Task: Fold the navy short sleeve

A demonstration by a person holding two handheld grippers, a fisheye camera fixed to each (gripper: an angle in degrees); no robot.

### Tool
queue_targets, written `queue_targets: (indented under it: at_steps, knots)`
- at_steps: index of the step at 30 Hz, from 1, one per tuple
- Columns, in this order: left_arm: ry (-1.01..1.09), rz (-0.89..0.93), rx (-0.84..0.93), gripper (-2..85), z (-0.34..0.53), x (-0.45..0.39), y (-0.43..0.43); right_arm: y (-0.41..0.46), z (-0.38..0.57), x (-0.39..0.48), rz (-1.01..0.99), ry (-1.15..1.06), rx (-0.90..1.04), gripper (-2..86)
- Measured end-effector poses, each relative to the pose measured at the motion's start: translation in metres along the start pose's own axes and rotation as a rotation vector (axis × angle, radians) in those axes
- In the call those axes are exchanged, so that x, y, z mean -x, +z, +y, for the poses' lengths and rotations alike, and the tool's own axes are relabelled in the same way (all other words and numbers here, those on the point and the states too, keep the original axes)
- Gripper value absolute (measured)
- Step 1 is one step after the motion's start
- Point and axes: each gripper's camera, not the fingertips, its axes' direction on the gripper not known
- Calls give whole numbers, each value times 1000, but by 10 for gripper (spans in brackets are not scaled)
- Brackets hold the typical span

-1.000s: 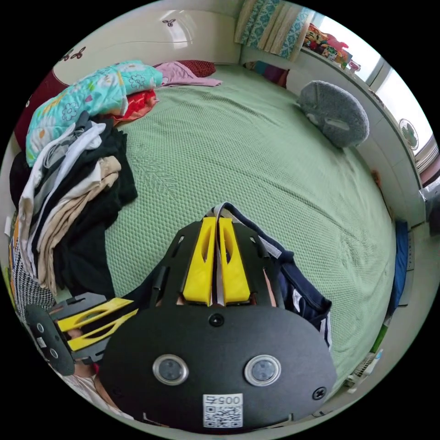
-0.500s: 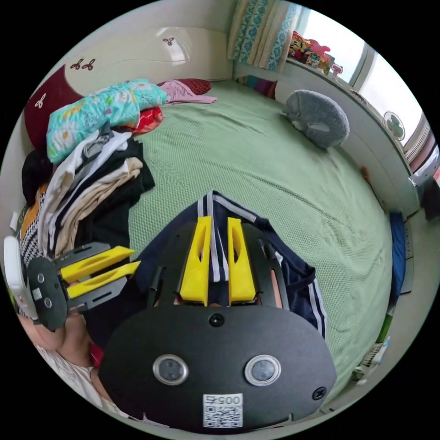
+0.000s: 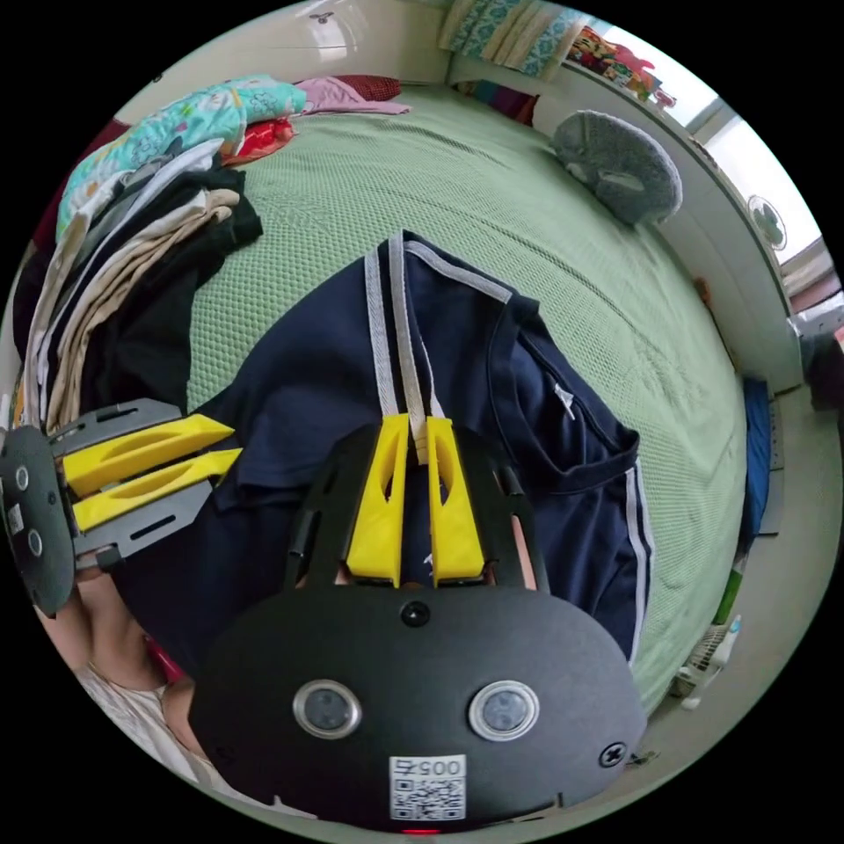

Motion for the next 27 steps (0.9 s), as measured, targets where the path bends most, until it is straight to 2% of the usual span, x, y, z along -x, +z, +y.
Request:
queue_targets:
  at_steps: [5, 10, 18, 27]
  knots:
    - [-31, -34, -17, 54, 4, -23, -31, -9, 18, -5, 35, 10, -21, 34]
    - [-11, -26, -130, 50, 9, -64, -89, -66, 69, -32, -74, 32, -158, 56]
    - [204, 26, -224, 50, -8, -208, -143, -162, 185, -128, 61, 126, -214, 60]
    - [350, 117, -251, 53, -35, -345, -156, -185, 308, -243, 174, 317, -130, 62]
